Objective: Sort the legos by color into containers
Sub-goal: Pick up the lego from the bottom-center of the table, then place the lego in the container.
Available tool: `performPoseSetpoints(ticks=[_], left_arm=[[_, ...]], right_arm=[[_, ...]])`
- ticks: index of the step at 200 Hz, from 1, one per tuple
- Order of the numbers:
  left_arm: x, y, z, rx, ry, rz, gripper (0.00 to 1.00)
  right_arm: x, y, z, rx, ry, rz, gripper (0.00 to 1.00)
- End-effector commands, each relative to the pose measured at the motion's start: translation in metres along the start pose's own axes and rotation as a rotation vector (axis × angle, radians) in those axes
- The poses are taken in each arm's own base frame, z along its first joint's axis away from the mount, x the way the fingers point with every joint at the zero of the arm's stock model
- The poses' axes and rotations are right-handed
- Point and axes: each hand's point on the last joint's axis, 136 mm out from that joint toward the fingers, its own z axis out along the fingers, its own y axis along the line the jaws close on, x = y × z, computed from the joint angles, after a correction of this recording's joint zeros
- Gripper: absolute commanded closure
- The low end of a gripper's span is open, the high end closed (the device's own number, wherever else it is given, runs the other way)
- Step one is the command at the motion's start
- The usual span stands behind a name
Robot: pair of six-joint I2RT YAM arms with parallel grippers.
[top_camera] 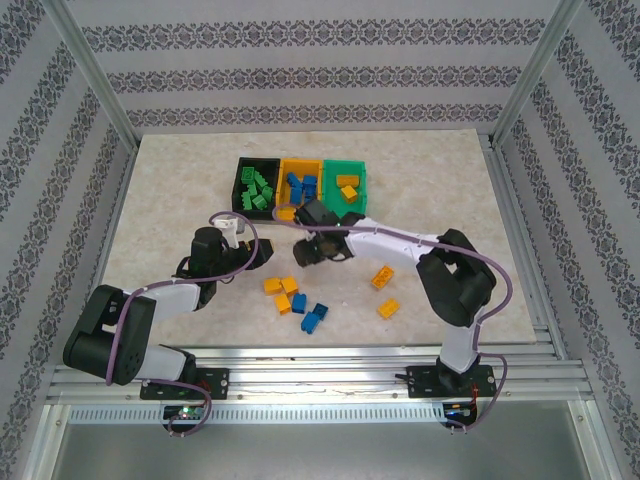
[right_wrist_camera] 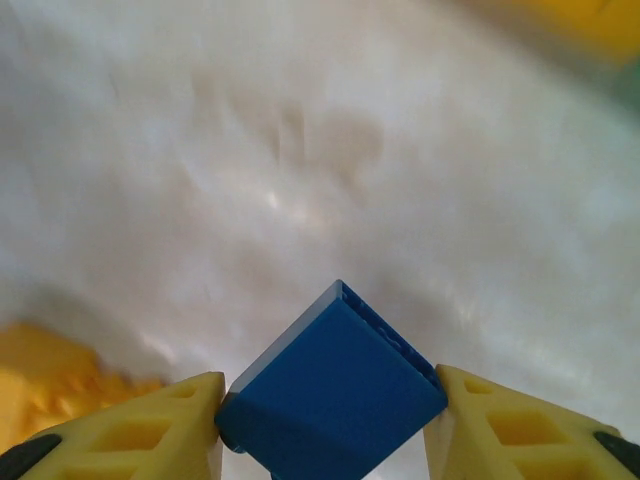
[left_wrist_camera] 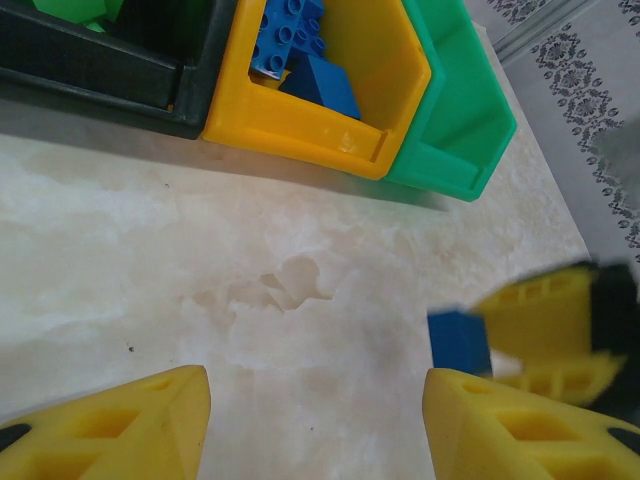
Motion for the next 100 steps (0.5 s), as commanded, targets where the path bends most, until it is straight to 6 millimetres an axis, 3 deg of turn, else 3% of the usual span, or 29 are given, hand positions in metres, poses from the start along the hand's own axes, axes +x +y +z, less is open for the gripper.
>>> performPoseSetpoints(ticks=[1,28,54,74,100], left_arm=[[-0.004,-0.008,0.004,0.02,0.003,0.026,0.42],[-0.004,-0.007,0.004,0.012,0.004,0.033,0.42],[-0.005,-0.006,0.001,-0.002,0.001,0.043,0.42],[-0.005,-0.005,0.001,-0.005,0.001,0.046,0.42],[-0.005,-0.006,0.003,0.002,0.007,0.041,0.42]], right_arm=[[-0.049,-0.006,-0.002,-0.013,-0.099,0.001,0.52],[-0.101,-0.016,0.001,-0.001,-0.174,0.016,0.49],[-0.135,-0.023,0.009,0.019,-0.212,0.013,0.41],[-0.142,-0.019,0.009,-0.004,-0.211,0.014,0.38],[-0.128,-0.014,0.007,-0.018,-0.206,0.015,0.38]])
